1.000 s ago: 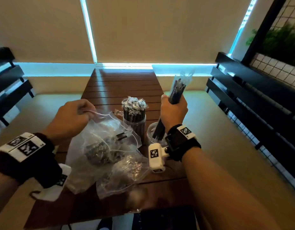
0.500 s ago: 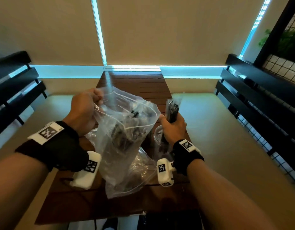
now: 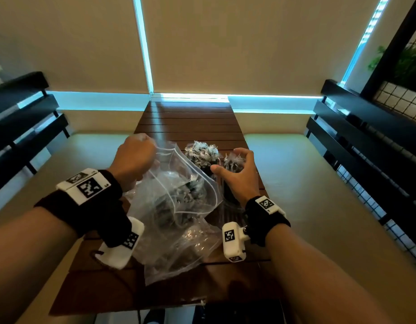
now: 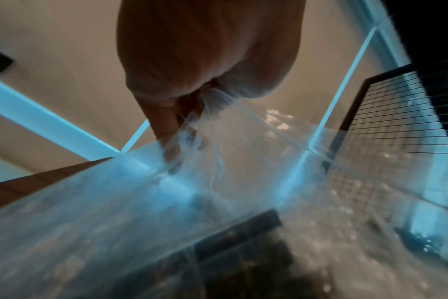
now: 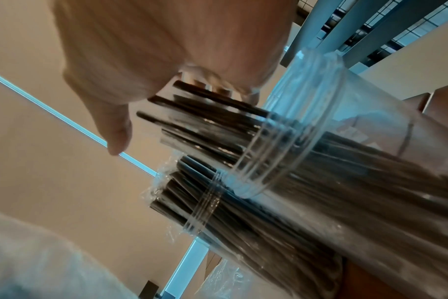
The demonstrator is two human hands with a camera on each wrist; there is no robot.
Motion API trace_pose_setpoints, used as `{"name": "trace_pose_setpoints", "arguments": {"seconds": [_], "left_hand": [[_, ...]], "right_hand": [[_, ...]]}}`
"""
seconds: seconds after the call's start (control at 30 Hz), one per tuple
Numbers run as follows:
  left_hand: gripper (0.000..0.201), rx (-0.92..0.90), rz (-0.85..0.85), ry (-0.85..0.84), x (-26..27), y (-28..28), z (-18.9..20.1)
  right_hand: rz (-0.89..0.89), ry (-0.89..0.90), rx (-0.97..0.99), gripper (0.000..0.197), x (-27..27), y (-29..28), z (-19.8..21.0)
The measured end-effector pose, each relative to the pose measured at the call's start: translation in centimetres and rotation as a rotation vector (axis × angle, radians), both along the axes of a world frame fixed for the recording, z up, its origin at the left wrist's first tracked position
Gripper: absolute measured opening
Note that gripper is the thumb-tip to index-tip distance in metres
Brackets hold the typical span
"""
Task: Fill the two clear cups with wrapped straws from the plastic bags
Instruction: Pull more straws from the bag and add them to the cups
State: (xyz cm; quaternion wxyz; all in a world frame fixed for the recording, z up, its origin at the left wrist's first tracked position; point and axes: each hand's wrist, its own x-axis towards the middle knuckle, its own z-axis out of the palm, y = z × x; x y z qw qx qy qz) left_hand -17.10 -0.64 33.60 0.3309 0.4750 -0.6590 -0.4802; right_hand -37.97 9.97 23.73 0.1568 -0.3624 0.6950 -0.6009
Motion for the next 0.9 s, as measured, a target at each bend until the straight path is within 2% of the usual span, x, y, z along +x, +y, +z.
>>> {"name": "trace_pose_setpoints", "arguments": {"seconds": [0.07, 0.13, 0.2, 0.27, 0.37, 0.43, 0.47, 0.57, 0.63, 0.7, 0.77, 0.8, 0.83, 0.9], "left_hand": [[0.018, -0.028, 0.034, 0.028, -0.3, 0.1, 1.3], [0.026, 0.012, 0.073, 0.152, -0.7, -0.4, 1.9], [0.025, 0.054, 0.121, 0.210, -0.7, -0.5, 1.4], [0.019, 0.069, 0.147, 0.168, -0.4, -0.4, -0.2], [0.024, 0.008, 0.131, -0.072, 0.1, -0.2, -3.0], [0.025, -0.008, 0.121, -0.168, 0.2, 0.3, -3.7], [0.025, -0.020, 0.122, -0.190, 0.2, 0.4, -3.7], [0.023, -0.033, 0.118, -0.232, 0.0, 0.6, -3.4], [0.021, -0.034, 0.103, -0.259, -0.2, 0.6, -3.2], [0.020, -0.046, 0.083, -0.272, -0.4, 1.2, -2.7], [0.019, -0.120, 0.074, -0.291, -0.7, 1.7, -2.1], [0.018, -0.168, 0.066, -0.311, -0.8, 1.9, -1.8], [0.016, -0.213, 0.056, -0.328, -0.9, 2.0, -1.6], [0.015, -0.286, 0.032, -0.335, -1.2, 1.9, -1.2]], "right_hand": [[-0.016, 0.038, -0.072, 0.070, 0.1, 0.2, 0.5], [-0.057, 0.127, -0.117, 0.064, 0.0, -0.3, 0.8], [-0.105, 0.242, -0.113, 0.041, -0.2, -0.8, 0.6], [-0.125, 0.342, -0.084, 0.008, -0.3, -1.1, 0.4], [-0.124, 0.401, -0.009, 0.017, -0.3, -1.0, -0.8], [-0.133, 0.377, -0.034, 0.012, -0.4, -0.8, -0.9], [-0.118, 0.343, -0.071, 0.009, -0.5, -0.6, -0.7], [0.006, 0.259, -0.083, 0.022, 0.0, 0.2, 0.7], [0.059, 0.296, -0.065, 0.031, 0.3, 0.3, 1.0], [-0.030, 0.423, -0.092, 0.031, 0.5, 0.4, 1.4], [-0.108, 0.497, -0.221, 0.015, 1.5, 0.7, 2.8], [-0.055, 0.503, -0.286, 0.006, 2.2, 0.9, 3.9], [0.044, 0.515, -0.310, 0.006, 3.1, 1.1, 5.1], [0.326, 0.586, -0.194, 0.007, 4.8, 1.1, 7.1]]}}
